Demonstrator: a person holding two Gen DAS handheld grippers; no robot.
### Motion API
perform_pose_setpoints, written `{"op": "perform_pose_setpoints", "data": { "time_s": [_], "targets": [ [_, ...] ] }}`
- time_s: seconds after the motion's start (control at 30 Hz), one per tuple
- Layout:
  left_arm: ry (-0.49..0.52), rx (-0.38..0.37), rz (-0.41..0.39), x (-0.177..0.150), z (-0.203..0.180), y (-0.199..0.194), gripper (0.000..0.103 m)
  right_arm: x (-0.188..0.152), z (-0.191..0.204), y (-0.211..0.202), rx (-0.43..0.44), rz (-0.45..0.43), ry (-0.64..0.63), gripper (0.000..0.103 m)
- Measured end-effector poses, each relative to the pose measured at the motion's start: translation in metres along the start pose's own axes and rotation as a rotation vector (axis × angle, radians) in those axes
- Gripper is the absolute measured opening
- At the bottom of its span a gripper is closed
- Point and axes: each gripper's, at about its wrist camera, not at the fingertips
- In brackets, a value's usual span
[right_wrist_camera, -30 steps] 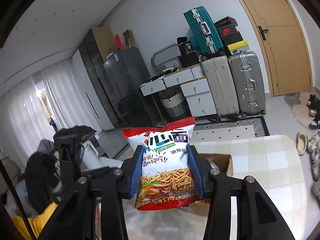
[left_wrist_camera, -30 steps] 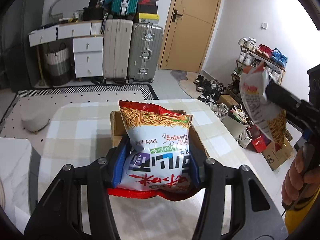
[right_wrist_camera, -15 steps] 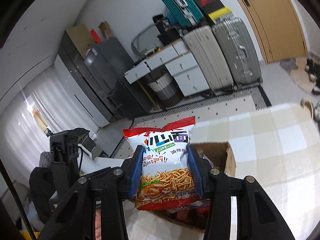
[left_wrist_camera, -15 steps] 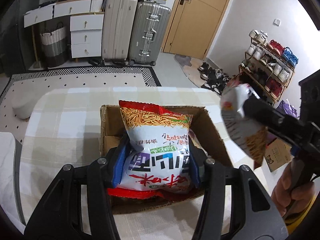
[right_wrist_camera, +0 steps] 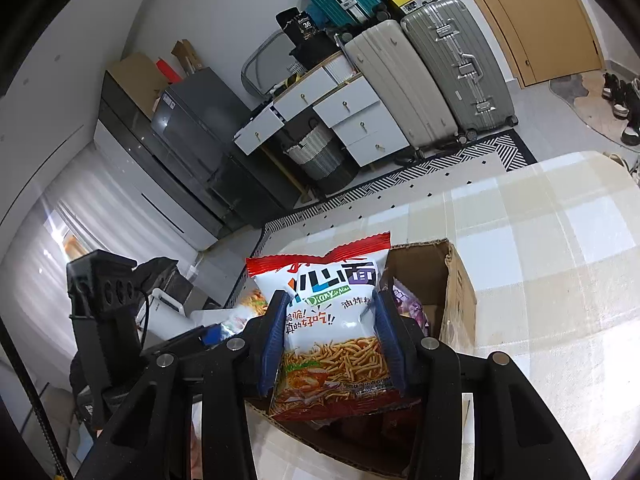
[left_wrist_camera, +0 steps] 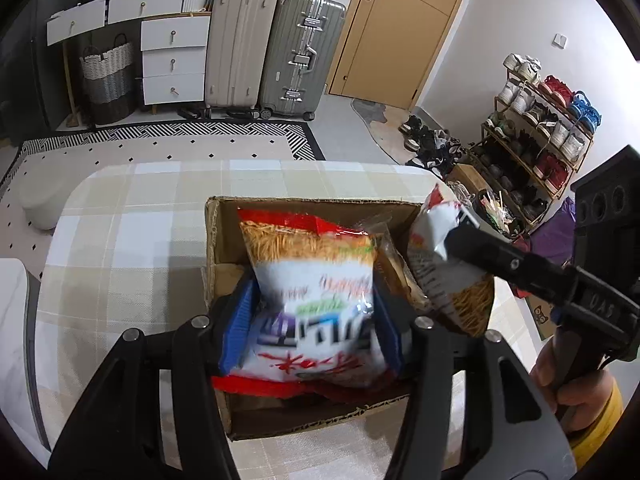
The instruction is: Organize snacks
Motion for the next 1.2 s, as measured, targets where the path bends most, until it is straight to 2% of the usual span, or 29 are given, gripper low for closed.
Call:
{"op": "perform_pose_setpoints", "data": {
  "time_s": [0.07,0.13,0.4,0.6,0.73,1.0,1.2],
  "targets": [
    [0.001,0.004,-0.014,0.001,0.002,-0.003,0.064,0.000,0.001,0.000,-0.002,-0.003,-0.005,0.044],
    [0.003,0.005,-0.028,0.001,0.001,-0.008,0.067,-0.001,0.000,0.001,-0.001,-0.006,-0.011,0.044],
    [-0.001,0.028,-0.056,-0.011,0.001,-0.034,0.067,-0.005,-0.001,-0.001,-0.022,-0.012,0.000,0.045],
    [0.017,0.048,-0.059,-0.019,-0.008,-0.047,0.068,-0.014,0.002,0.000,-0.050,-0.020,-0.045,0.046],
    [0.026,0.052,-0.064,-0.023,-0.014,-0.057,0.072,-0.012,0.006,-0.004,-0.028,-0.019,-0.059,0.049],
    [0.027,0.065,-0.083,-0.025,-0.021,-0.075,0.074,-0.008,0.021,-0.022,-0.018,-0.083,-0.109,0.050],
    [0.035,0.102,-0.102,-0.025,-0.032,-0.100,0.078,-0.009,0.035,-0.041,0.003,-0.124,-0.132,0.050]
  ]
}}
Point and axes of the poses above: each gripper's, at about its wrist camera, not at the fingertips, and y roughly the way its jaws point, z to its left, x to its top, and after that the axes turned 14 degrees about y, right-handed
